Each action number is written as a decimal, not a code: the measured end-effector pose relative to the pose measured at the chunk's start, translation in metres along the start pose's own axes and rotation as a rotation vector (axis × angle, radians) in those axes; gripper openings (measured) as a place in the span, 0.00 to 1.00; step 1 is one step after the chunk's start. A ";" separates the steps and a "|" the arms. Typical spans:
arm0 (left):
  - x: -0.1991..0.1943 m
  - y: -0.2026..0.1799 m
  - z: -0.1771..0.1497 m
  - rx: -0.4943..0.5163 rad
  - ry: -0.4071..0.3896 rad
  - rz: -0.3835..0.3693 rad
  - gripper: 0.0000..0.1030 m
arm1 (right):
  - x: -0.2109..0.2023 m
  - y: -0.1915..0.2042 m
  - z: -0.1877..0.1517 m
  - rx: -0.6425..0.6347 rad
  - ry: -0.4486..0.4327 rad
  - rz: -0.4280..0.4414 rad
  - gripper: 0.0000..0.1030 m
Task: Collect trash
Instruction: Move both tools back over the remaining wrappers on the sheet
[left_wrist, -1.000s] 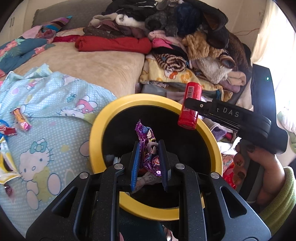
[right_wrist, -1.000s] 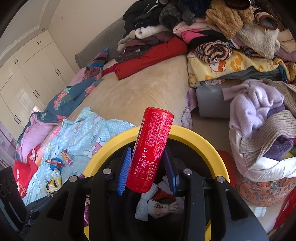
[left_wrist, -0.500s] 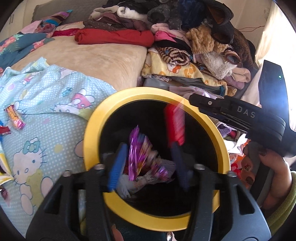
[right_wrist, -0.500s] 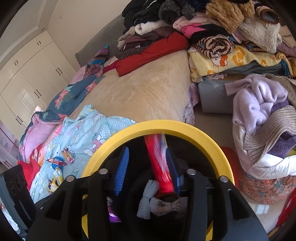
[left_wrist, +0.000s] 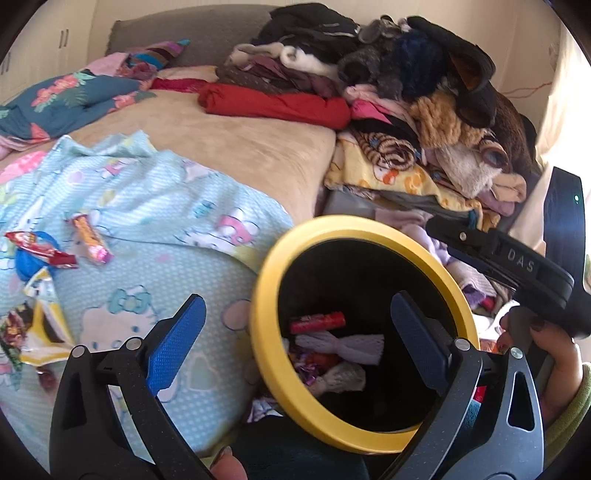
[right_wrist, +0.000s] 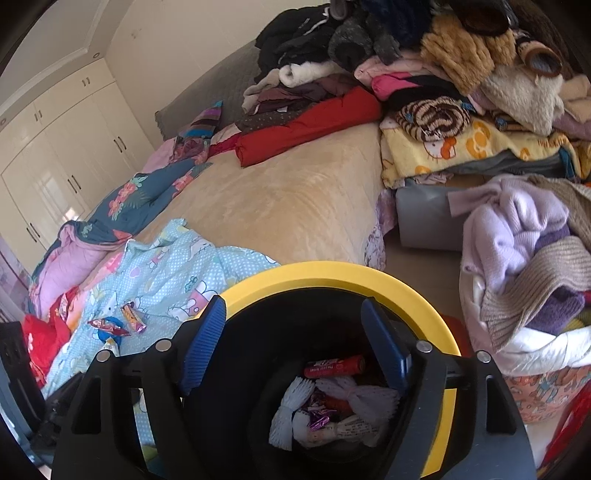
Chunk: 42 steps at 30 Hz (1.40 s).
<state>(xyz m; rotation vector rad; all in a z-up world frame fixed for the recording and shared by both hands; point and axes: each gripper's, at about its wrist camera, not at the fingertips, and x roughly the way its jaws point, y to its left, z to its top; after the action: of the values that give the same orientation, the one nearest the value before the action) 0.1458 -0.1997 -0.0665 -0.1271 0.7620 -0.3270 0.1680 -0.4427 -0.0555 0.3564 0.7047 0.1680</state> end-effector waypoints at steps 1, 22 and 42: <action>-0.002 0.001 0.001 0.000 -0.005 0.005 0.90 | 0.000 0.003 0.000 -0.008 -0.001 0.002 0.73; -0.056 0.068 0.017 -0.113 -0.147 0.093 0.90 | -0.006 0.063 -0.004 -0.103 -0.043 0.043 0.77; -0.084 0.127 0.014 -0.207 -0.207 0.153 0.90 | 0.002 0.139 -0.025 -0.206 -0.026 0.116 0.79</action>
<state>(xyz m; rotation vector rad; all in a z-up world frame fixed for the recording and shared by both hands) 0.1304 -0.0520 -0.0305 -0.2918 0.5949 -0.0865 0.1485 -0.3069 -0.0225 0.2018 0.6352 0.3424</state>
